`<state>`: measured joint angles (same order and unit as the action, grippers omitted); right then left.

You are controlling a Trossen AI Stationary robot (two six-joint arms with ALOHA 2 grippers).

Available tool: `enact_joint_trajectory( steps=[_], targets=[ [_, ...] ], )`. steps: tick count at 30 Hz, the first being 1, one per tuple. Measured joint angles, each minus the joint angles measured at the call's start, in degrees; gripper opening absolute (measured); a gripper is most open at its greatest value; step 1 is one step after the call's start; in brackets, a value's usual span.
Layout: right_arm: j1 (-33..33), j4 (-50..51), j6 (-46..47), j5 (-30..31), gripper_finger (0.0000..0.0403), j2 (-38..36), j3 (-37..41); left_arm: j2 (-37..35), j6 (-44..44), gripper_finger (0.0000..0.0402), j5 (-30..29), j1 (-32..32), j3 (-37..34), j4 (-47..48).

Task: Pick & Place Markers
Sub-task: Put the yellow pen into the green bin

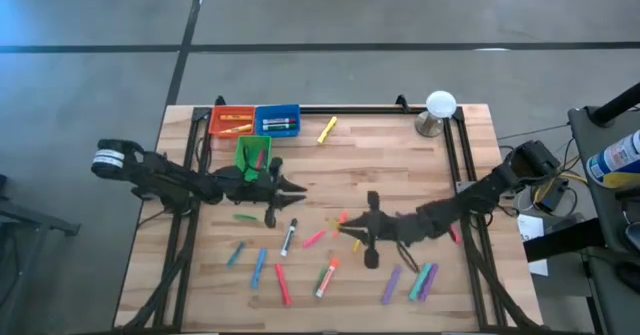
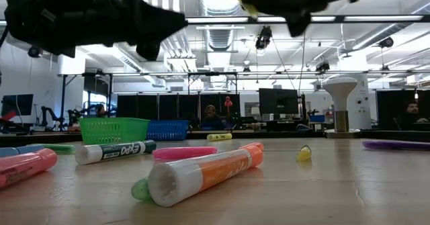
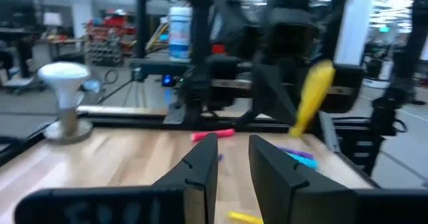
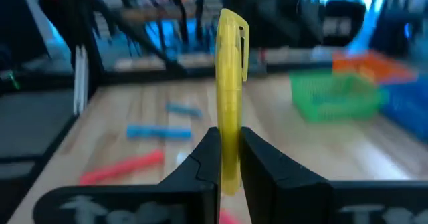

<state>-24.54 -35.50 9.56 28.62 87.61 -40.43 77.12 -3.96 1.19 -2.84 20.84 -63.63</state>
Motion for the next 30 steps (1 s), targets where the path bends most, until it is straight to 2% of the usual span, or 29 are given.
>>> enact_joint_trajectory(
  steps=[4, 9, 21, 30],
  targets=[
    [4.3, -6.58, -4.86, -5.15, 0.003, 2.3, -0.4, 1.14, 1.76, 0.008, 0.09, -2.79, 2.64, -0.11],
    [7.41, -10.52, -6.14, -9.41, 0.003, 4.71, -1.46, 2.32, 2.45, 0.008, 0.2, -4.23, 5.22, -0.18],
    [8.55, -10.58, -6.79, -11.57, 0.0036, 5.12, -1.98, 7.05, 2.51, 0.008, 1.52, -4.65, 9.91, -0.5],
    [8.55, -11.23, -7.21, -11.62, 0.0037, 4.99, -1.85, 8.28, 2.88, 0.008, 3.09, -4.88, 10.46, -0.37]
  ],
)
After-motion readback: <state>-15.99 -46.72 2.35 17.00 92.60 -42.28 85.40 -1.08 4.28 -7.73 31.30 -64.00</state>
